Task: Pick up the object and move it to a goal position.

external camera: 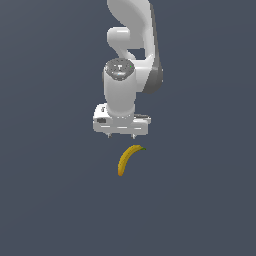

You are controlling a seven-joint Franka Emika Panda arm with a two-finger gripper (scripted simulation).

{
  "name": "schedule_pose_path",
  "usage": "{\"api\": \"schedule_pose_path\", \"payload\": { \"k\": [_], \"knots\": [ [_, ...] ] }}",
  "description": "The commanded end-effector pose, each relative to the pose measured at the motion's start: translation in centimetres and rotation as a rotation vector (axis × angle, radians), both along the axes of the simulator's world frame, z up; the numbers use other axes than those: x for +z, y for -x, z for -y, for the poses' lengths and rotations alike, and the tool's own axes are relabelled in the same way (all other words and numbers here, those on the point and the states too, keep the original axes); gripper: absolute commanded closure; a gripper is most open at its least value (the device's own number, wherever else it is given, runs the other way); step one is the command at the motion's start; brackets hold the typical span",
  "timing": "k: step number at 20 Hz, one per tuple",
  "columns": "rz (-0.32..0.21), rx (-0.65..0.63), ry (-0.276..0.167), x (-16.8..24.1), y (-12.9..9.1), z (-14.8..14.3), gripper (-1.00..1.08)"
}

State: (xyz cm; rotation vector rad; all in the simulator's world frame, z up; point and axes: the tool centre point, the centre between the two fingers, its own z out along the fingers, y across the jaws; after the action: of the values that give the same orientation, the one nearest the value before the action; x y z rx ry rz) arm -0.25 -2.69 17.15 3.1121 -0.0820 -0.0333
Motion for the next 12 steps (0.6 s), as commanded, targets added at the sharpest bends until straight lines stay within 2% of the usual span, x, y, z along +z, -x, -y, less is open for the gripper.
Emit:
{"api": "schedule_pose_path", "payload": {
  "k": [1,12],
  "knots": [
    [0.0,-0.001,0.001,0.0,0.0,0.0,-0.92],
    [0.005,-0.098,-0.005,-1.5,-0.4,-0.5,-0.92]
  ]
}}
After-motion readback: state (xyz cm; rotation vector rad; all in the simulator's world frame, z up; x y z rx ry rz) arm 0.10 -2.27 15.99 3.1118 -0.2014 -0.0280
